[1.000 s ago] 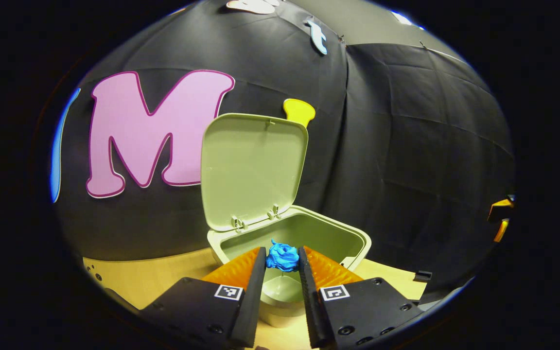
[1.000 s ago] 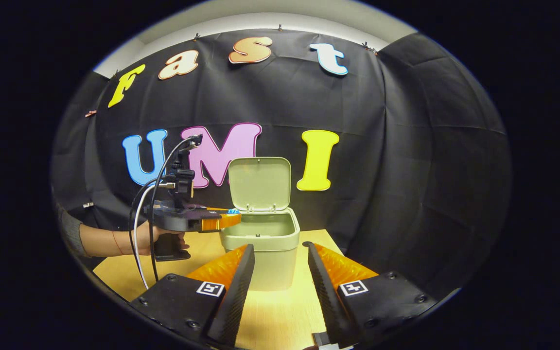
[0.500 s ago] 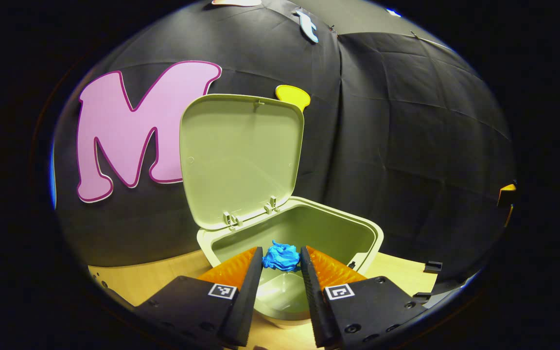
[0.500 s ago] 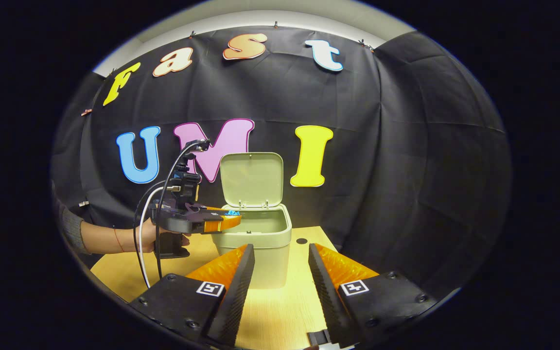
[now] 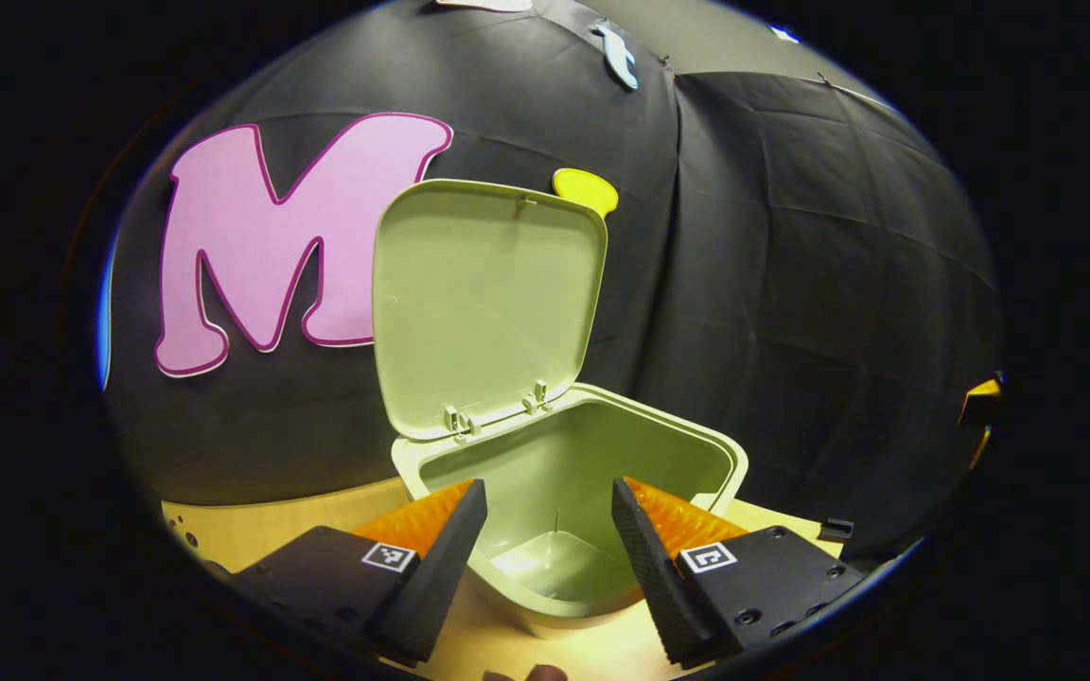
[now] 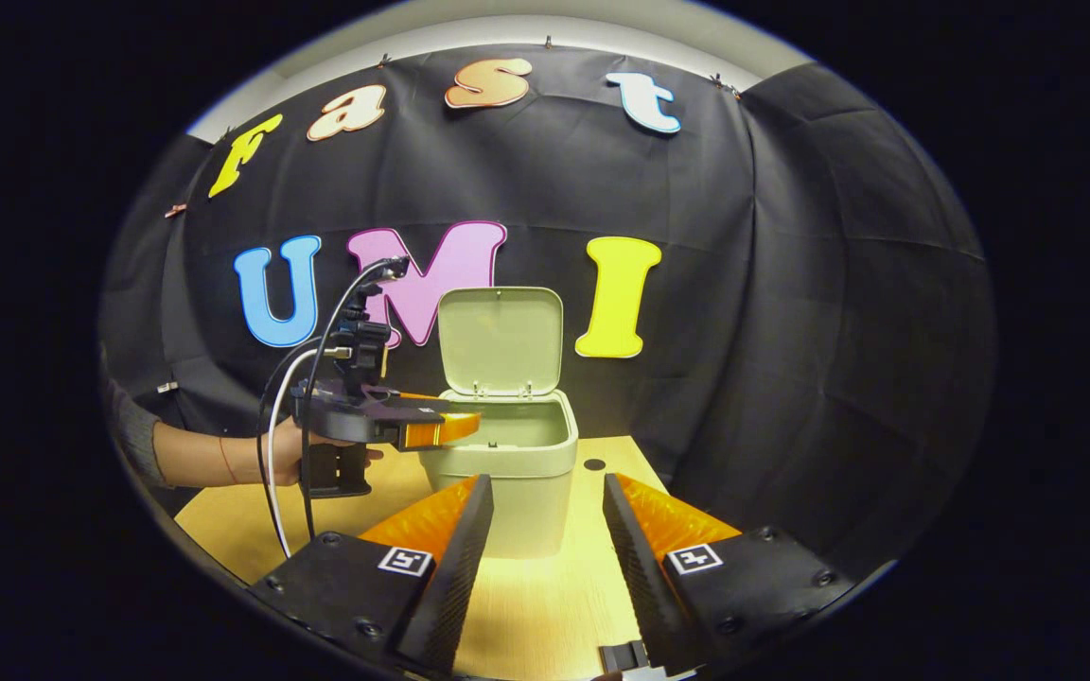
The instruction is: Press the lid of the desktop garbage bin to open it, pick up the crumpled paper on the desktop and throw it into the bin, then pick up the pop can on the desktop and drop it into the bin, and finally close the garbage bin lid.
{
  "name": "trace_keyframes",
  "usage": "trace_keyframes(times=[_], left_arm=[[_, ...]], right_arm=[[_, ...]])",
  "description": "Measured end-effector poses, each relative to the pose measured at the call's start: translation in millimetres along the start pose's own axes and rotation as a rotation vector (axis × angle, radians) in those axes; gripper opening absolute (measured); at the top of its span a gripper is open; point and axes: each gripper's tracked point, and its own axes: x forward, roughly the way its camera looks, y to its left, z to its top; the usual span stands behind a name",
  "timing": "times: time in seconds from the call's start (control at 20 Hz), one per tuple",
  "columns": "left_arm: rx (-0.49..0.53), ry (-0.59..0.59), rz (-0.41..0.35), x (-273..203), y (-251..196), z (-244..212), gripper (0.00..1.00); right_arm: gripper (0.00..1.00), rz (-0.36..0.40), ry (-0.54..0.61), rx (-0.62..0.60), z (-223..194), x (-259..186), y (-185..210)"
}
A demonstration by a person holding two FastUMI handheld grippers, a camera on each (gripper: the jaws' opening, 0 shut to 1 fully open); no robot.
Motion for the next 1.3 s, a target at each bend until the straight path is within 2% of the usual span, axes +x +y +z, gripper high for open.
trace_keyframes(times=[0.15, 0.4, 0.9, 1.3], left_arm=[[-0.001, -0.026, 0.029, -18, 7, 7, 0.90], [-0.027, -0.088, 0.081, -66, 22, 21, 0.90], [-0.074, -0.167, 0.309, -189, 78, 17, 0.90], [-0.099, -0.151, 0.454, -275, 111, -16, 0.90]], right_arm=[[0.78, 0.027, 0.007, -0.001, -3, 0, 10], [0.80, 0.101, 0.028, 0.011, -13, 4, 39], [0.82, 0.290, 0.098, -0.019, -43, 19, 117], [0.82, 0.423, 0.235, -0.060, -102, 31, 170]])
